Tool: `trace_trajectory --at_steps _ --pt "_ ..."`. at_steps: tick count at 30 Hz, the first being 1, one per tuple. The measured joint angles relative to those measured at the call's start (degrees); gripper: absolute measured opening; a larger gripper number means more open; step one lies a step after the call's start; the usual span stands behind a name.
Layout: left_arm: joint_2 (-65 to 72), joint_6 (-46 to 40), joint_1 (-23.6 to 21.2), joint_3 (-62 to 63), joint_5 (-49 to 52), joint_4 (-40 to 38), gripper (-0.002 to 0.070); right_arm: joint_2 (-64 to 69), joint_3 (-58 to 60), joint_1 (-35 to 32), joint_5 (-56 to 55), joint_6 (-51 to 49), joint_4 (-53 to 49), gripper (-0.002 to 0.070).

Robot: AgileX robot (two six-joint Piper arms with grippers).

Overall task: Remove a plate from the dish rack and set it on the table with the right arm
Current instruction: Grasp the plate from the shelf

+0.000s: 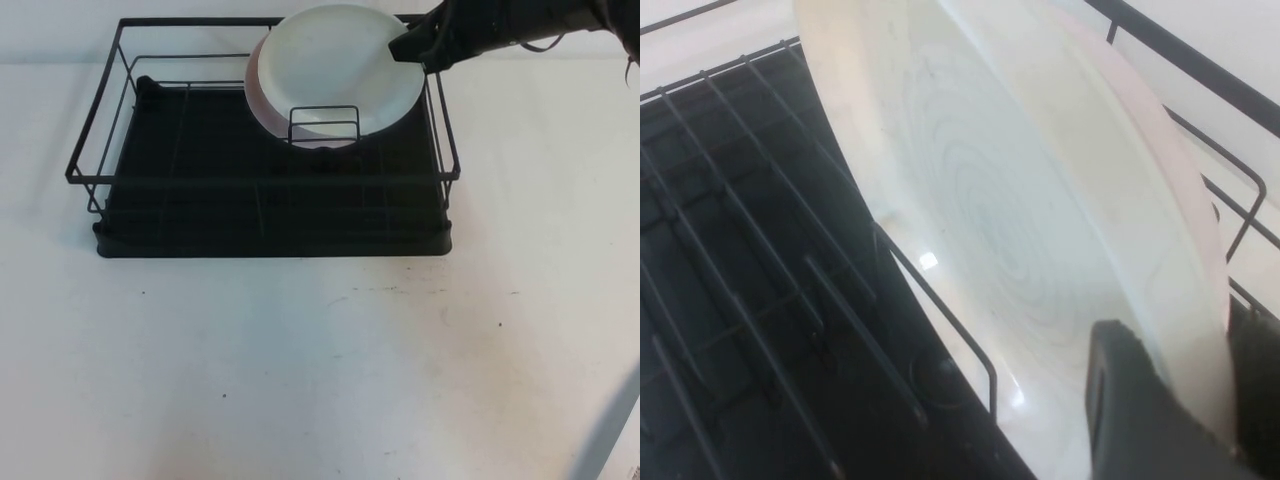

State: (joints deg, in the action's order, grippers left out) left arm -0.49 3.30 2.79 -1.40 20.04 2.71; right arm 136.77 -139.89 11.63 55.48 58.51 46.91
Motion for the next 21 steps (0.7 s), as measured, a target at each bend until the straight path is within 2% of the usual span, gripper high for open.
trace_trajectory --at_steps 5,12,21 --pt "0.0 0.0 0.0 0.0 0.0 0.0 -0.0004 0.0 0.0 0.0 0.1 -0.11 0.34 0.0216" --pt "0.0 0.0 0.0 0.0 0.0 0.0 -0.0004 0.0 0.0 0.0 0.95 -0.25 1.44 0.0309" --pt "0.0 0.0 0.0 0.0 0.0 0.0 -0.0004 -0.04 0.0 0.0 0.95 -0.33 1.33 0.0294"
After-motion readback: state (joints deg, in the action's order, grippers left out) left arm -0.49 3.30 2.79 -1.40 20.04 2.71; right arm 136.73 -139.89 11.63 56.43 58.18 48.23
